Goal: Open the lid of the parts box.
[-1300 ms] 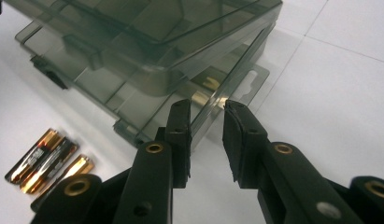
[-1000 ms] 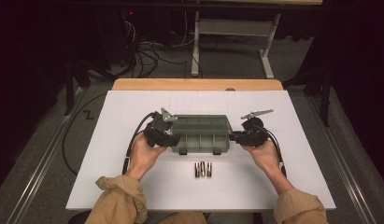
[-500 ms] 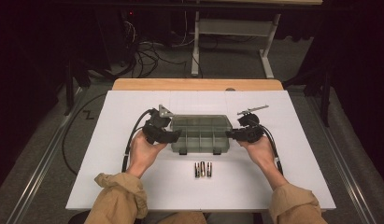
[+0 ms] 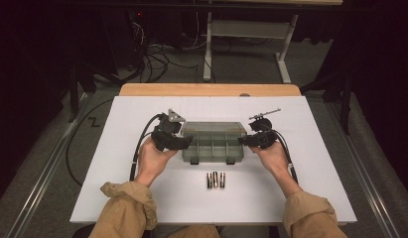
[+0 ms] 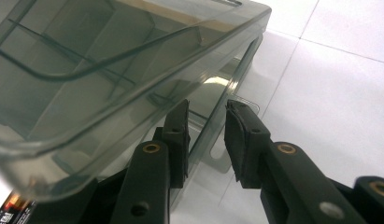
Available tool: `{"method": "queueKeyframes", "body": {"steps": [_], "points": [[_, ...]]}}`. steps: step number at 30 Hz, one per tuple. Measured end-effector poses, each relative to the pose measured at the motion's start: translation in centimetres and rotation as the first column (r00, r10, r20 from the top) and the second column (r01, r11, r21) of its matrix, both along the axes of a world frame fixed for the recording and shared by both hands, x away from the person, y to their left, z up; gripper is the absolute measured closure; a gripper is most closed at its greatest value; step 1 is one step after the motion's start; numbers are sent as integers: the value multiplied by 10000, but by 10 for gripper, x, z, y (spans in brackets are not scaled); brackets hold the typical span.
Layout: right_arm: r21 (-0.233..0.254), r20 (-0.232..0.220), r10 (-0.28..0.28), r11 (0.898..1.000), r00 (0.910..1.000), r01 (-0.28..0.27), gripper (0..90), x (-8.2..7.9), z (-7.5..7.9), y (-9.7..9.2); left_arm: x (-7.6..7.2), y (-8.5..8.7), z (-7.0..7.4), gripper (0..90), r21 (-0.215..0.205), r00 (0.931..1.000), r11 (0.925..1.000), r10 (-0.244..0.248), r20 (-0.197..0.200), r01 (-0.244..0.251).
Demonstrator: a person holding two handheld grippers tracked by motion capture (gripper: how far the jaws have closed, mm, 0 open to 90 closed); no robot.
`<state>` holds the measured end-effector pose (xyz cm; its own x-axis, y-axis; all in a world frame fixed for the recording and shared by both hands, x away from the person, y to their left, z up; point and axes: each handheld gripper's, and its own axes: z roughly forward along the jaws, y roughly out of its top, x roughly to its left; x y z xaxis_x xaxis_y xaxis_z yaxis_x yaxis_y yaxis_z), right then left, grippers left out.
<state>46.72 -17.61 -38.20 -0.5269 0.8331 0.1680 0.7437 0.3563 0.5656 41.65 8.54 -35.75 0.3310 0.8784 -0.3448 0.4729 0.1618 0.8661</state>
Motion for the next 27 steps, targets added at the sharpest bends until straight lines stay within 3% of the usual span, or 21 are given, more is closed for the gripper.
{"method": "queueKeyframes", "body": {"steps": [17, 27], "points": [[-497, -38, -76, 9987, 10000, 74, 714, 3, 0, 7, 9, 0, 1, 436, 136, 9999, 9998, 148, 11, -148], [-507, -85, -73, 9987, 9999, 69, 715, 3, 0, 7, 19, 0, 3, 469, 90, 9997, 9997, 246, -71, -245]]}}
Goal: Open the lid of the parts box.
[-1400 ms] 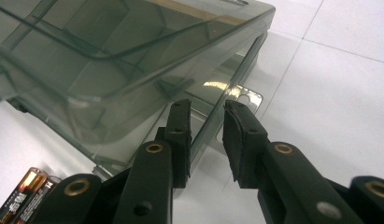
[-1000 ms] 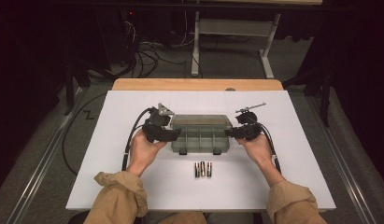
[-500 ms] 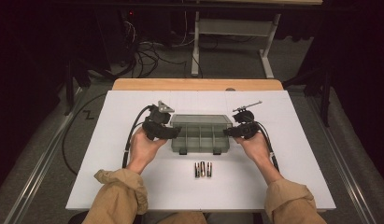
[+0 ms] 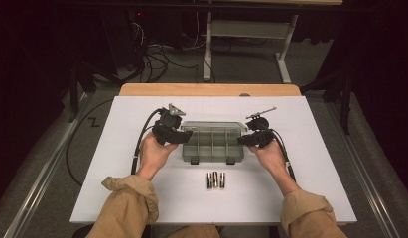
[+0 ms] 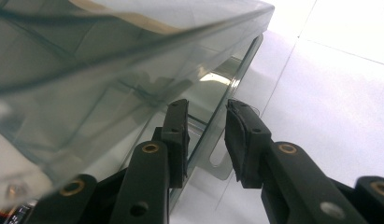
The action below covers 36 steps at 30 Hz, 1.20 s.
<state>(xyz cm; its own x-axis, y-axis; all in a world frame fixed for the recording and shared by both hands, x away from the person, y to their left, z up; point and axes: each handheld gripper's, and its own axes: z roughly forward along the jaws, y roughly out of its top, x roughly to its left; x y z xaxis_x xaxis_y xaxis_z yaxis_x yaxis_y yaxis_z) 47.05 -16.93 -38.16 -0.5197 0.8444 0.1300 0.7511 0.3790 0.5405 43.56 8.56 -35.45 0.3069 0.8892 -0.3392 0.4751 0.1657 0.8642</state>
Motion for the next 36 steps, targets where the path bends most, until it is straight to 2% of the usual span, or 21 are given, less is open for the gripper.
{"method": "queueKeyframes", "body": {"steps": [7, 10, 13, 17, 28, 36], "points": [[-106, -49, 66, 9999, 10000, -67, 716, 0, 1, 1, 8, -1, 1, 519, 10, 9999, 10000, 66, -88, -66], [-141, -94, 121, 9998, 9999, -123, 717, 1, 1, 1, 11, -1, 0, 551, -108, 9998, 9999, 84, -184, -86], [-153, -126, 101, 9998, 9999, -103, 717, 1, 1, 1, 12, 0, 1, 548, -305, 9997, 9994, 124, -200, -130], [-176, -118, 110, 9998, 9999, -112, 717, 1, 1, 1, 15, 1, 4, 561, -372, 9998, 9992, 138, -173, -145], [-195, -87, 150, 9997, 9998, -151, 718, 1, 1, 1, 25, 1, 11, 582, -348, 9997, 9991, 226, -74, -228], [-204, -64, 169, 9996, 9998, -171, 718, 1, 1, 1, 36, 0, 3, 614, -228, 9990, 9991, 358, -264, -364]]}}
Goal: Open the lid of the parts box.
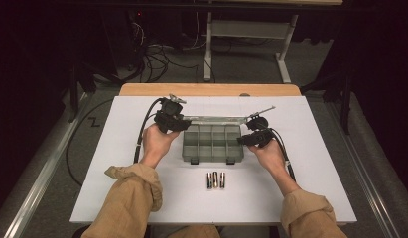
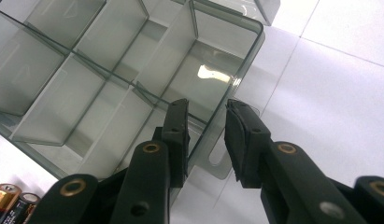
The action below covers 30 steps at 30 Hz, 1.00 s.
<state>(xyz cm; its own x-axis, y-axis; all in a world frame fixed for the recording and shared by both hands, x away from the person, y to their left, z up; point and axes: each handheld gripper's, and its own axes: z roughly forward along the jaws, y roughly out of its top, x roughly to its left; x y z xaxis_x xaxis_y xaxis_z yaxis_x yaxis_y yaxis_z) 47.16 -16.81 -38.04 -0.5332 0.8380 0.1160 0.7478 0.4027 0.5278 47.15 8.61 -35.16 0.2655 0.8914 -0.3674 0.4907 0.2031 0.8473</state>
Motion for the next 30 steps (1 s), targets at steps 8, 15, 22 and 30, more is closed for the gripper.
{"method": "queueKeyframes", "body": {"steps": [8, 15, 22, 30], "points": [[-20, -27, 20, 10000, 10000, -20, 719, 0, 0, 0, 10, 1, -6, 640, 4, 9999, 9999, 114, -126, -114], [-31, -42, 20, 10000, 10000, -20, 719, 0, 0, 0, 19, 4, -7, 668, -262, 9993, 9992, 283, -259, -289], [-66, -25, 55, 10000, 10000, -55, 719, 0, 0, 0, 29, 8, -13, 722, -502, 9978, 9975, 483, -446, -505], [-89, -25, 75, 9999, 10000, -75, 720, 0, 0, 0, 40, 6, -22, 748, -842, 9947, 9921, 886, -529, -929]]}}
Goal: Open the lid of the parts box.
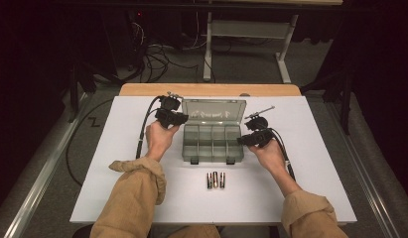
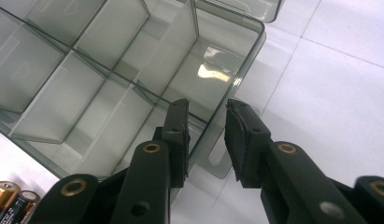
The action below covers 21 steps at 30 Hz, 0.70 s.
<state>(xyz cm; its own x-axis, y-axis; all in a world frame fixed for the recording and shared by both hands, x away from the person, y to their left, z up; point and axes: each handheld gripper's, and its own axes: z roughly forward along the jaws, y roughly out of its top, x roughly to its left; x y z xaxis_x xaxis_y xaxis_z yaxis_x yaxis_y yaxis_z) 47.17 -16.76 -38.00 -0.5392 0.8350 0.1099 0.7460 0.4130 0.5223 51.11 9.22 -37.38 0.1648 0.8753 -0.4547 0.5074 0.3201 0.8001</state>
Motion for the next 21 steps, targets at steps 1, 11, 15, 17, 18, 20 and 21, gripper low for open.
{"method": "queueKeyframes", "body": {"steps": [1, 11, 15, 17, 18, 20, 21], "points": [[0, -2, -3, 10000, 10000, 3, 720, 0, 0, 0, 1, 0, -1, 751, -8, 10000, 10000, 10, -17, -10], [-35, 21, 26, 10000, 10000, -26, 720, 0, 0, 0, 10, 1, -10, 776, -163, 9997, 9997, 153, -193, -156], [-39, 50, 57, 10000, 10000, -57, 720, 0, 0, 0, 12, 3, -15, 784, 87, 9990, 10000, -2, -445, 6], [-35, 49, 45, 10000, 10000, -45, 720, 0, 0, 0, 15, 1, -17, 785, 28, 9980, 9995, 315, -540, -314], [-35, 53, 43, 10000, 10000, -43, 720, 0, 0, 0, 15, 1, -18, 785, 30, 9979, 9995, 326, -558, -325], [-41, 62, 54, 10000, 10000, -53, 720, 0, 0, 0, 17, 1, -20, 786, 40, 9974, 9993, 375, -607, -374], [-52, 80, 77, 10000, 9999, -76, 720, 0, 0, 0, 17, 0, -21, 786, 32, 9972, 9992, 398, -634, -397]]}}
